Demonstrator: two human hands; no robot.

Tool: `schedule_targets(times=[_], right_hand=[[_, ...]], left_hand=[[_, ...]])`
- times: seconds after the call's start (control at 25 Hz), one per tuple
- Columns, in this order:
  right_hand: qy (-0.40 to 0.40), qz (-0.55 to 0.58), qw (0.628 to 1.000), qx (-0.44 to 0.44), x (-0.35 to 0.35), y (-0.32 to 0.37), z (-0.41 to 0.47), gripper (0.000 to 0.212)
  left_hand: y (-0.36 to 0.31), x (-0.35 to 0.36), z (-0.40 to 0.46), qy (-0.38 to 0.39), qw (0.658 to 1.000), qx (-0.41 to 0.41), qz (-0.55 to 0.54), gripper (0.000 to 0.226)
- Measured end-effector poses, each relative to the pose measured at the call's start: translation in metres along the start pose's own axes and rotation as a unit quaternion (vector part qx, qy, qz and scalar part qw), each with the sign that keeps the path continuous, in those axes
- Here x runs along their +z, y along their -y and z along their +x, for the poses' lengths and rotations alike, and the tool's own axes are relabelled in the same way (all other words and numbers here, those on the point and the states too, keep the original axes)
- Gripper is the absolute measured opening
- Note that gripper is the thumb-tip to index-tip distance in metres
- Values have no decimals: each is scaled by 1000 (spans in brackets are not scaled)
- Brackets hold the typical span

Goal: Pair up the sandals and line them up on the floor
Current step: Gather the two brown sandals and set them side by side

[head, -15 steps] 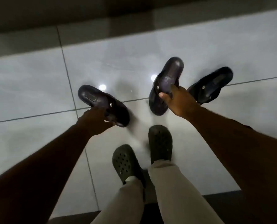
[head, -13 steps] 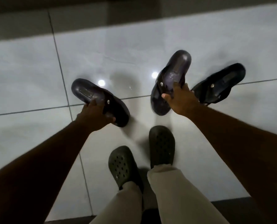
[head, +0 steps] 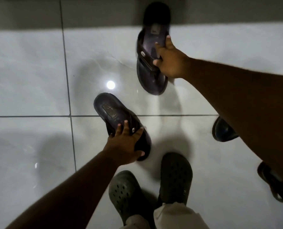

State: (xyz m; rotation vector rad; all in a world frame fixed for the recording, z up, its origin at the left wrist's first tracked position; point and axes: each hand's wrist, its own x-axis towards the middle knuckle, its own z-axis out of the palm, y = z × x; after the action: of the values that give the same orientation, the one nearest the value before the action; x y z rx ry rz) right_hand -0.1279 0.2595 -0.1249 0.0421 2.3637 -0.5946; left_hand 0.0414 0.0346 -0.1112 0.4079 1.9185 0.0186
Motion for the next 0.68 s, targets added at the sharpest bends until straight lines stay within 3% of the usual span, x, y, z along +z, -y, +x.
schedule_targets(times=[0.08, 0.16, 0.24, 0.32, 0.4, 0.48, 0.56, 0.68], right_hand=[[-29, 7, 1000, 0, 2, 9, -8, 67], [-79, 1, 996, -38, 28, 12, -38, 67], [-96, 2, 993, -66, 69, 14, -79, 59], [-107, 45, 992, -45, 108, 28, -115, 50], [-98, 57, 992, -52, 139, 49, -133, 50], [23, -23, 994, -100, 169, 69, -139, 64], [91, -124, 979, -132, 186, 72, -140, 71], [94, -157, 978, -100, 187, 39, -144, 65]], left_hand=[[1, -29, -6, -144, 987, 2, 66, 79], [9, -74, 1, -333, 937, 6, 109, 67], [12, -128, 28, -415, 904, 38, 98, 67], [8, -182, 63, -364, 921, 74, 120, 72], [-6, -209, 92, -249, 952, 86, 158, 78], [-6, -214, 107, -173, 968, 83, 160, 79], [16, -211, 106, -191, 961, 91, 176, 64], [82, -207, 87, -219, 952, 71, 201, 50]])
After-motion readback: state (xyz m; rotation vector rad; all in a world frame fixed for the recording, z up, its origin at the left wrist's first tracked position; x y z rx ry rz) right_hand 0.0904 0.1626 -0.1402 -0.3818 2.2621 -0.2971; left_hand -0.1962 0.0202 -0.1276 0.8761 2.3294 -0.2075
